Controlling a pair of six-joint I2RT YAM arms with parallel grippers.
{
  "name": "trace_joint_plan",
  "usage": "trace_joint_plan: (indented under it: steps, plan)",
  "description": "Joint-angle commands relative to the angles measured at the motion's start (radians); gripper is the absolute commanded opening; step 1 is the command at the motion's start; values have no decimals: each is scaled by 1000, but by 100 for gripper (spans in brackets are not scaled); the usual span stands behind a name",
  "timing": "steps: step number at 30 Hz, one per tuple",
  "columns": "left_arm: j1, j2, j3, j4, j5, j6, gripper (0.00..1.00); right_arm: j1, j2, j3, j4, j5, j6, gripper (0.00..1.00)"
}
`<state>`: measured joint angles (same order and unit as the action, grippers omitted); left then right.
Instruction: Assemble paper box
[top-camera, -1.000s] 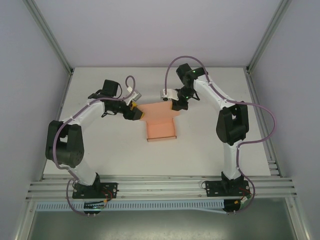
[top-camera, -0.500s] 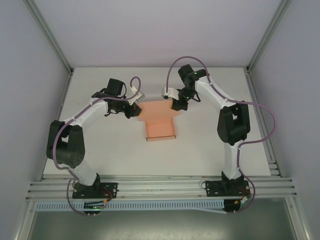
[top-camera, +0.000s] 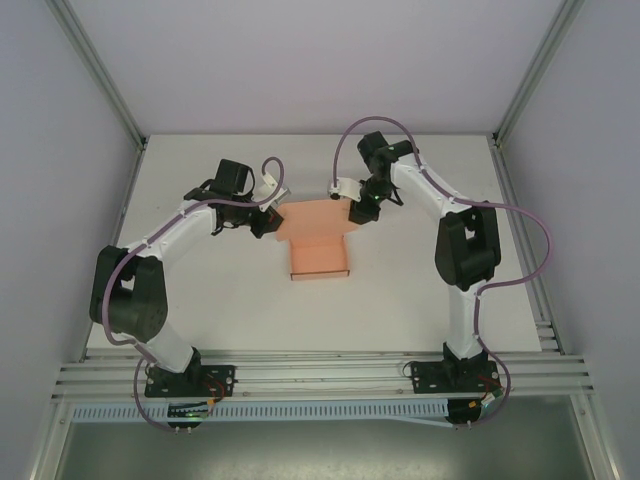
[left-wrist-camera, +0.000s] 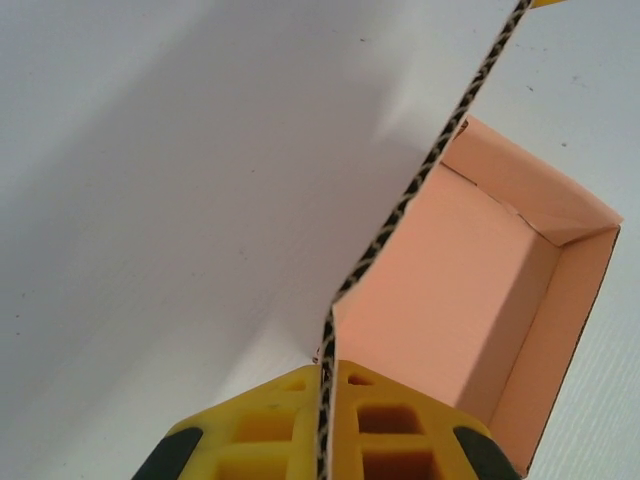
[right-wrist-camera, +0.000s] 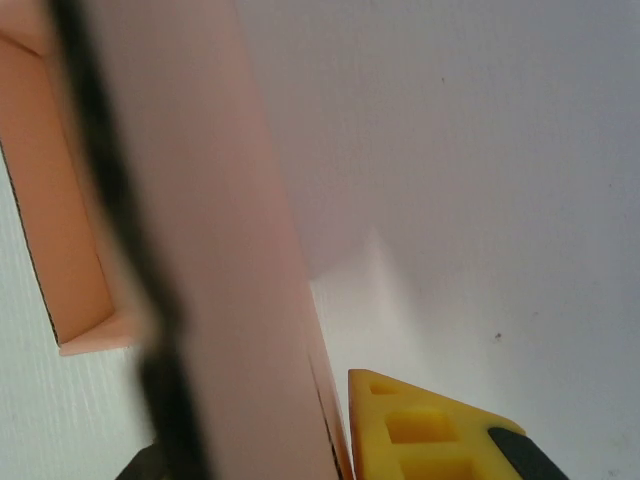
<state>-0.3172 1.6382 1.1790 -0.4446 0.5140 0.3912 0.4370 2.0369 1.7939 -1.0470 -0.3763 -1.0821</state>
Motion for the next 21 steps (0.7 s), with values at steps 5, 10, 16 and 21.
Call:
trace_joint_plan:
  steps: [5,10,16,21]
  plan:
    - [0,-31,-10,29,4,-14,0,-4,-56,-9,-18,14,47,10]
    - [-7,-28,14,62,-48,-99,0,19,-71,-41,120,2,211,0]
    - [-20,-27,6,240,-136,-431,0,84,-117,-70,424,213,809,0]
    - [-57,28,25,294,-257,-630,0,120,-122,-121,612,373,1235,0]
